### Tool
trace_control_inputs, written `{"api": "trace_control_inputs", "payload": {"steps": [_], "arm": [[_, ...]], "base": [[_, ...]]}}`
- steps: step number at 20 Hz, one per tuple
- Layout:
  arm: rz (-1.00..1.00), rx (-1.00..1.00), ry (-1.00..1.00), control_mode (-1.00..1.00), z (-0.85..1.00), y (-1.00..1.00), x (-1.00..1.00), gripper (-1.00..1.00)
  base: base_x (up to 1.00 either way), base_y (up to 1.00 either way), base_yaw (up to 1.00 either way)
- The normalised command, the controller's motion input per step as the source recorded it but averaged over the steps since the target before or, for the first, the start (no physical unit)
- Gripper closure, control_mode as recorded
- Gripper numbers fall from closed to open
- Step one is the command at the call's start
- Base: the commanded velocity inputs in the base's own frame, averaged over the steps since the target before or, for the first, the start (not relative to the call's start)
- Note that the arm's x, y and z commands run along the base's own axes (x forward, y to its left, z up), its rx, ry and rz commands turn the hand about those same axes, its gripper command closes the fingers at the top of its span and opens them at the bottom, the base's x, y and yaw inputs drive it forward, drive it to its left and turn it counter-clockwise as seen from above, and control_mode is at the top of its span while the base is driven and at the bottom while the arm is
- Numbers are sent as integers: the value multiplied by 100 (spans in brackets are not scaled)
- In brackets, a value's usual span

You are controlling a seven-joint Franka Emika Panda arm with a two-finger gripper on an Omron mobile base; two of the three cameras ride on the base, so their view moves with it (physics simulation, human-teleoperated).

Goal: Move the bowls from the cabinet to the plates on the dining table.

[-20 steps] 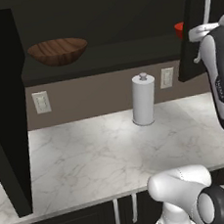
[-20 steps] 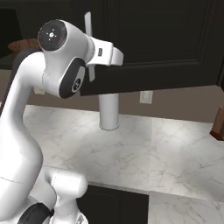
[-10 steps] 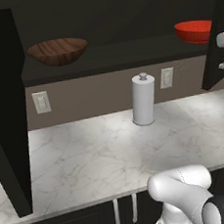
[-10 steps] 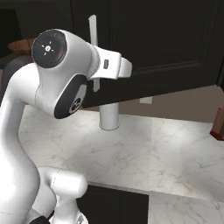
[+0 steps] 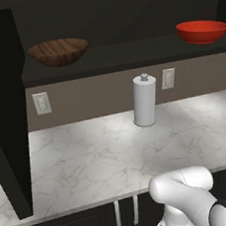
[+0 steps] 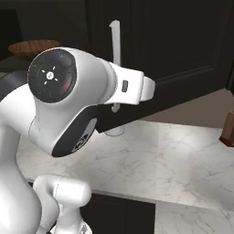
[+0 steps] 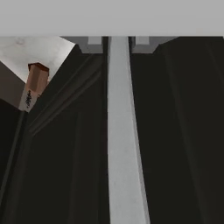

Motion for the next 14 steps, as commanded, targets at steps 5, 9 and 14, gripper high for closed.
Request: {"api": "trace_control_inputs", "payload": {"steps": [5,9,14], "arm": [[0,0,0,-100,0,0,-1,100],[0,1,0,-100,0,7,-2,-100],[0,0,-6,-100,0,48,-64,-100]], "base": [[0,0,0],[0,0,0],[0,0,0]]}}
